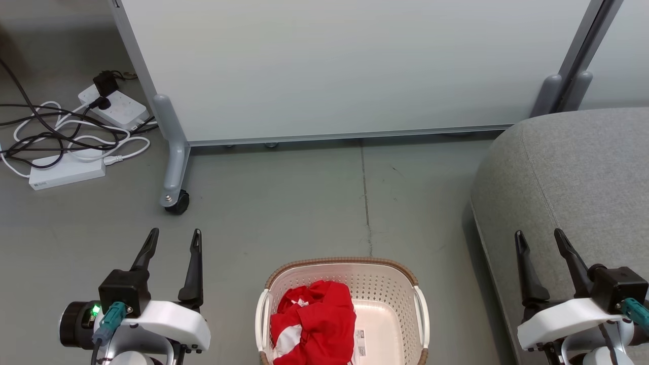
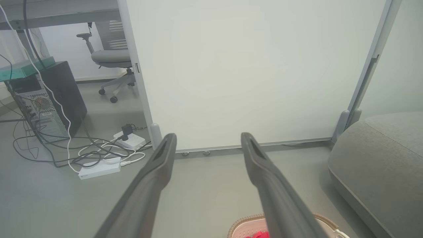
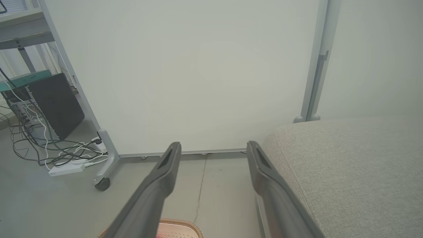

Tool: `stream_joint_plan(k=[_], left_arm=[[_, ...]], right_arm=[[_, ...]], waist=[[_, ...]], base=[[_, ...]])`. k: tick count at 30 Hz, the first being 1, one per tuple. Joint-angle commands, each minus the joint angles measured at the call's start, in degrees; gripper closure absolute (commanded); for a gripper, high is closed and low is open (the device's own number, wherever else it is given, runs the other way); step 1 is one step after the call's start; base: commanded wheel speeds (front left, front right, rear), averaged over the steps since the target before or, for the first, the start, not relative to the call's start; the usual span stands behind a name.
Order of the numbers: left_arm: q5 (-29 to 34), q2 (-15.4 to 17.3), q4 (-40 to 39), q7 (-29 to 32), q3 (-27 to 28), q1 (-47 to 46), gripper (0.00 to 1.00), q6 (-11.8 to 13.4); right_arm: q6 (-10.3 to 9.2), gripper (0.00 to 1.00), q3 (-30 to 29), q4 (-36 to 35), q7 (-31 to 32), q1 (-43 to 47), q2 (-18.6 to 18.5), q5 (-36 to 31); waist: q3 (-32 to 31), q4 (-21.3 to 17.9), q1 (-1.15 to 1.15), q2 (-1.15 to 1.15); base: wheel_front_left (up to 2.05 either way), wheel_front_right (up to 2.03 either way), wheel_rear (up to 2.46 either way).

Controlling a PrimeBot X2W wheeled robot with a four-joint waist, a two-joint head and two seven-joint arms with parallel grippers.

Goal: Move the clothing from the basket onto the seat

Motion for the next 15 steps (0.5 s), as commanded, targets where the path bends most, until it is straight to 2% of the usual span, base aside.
stream_joint_plan(k=[1,11,15], left_arm=[[1.15,0.42,0.09,0.14,0.05,-0.02,0.00,0.32],[4.28,0.58,0.38,0.53,-0.45,-0.28,0.00,0.64],[4.93,0.27,0.46,0.55,-0.40,-0.28,0.00,0.70]], right_arm=[[0.24,0.00,0.12,0.09,-0.84,-0.22,-0.11,-1.31],[0.26,0.00,-0.25,1.37,-2.63,-0.50,0.14,-4.16],[0.26,0.00,-0.11,1.59,-3.17,-0.62,0.19,-3.18]], waist=[[-0.04,0.05,0.00,0.00],[0.52,0.13,0.00,0.00],[0.69,0.22,0.00,0.00]], base=[[0.00,0.00,0.00],[0.00,0.00,0.00],[0.00,0.00,0.00]])
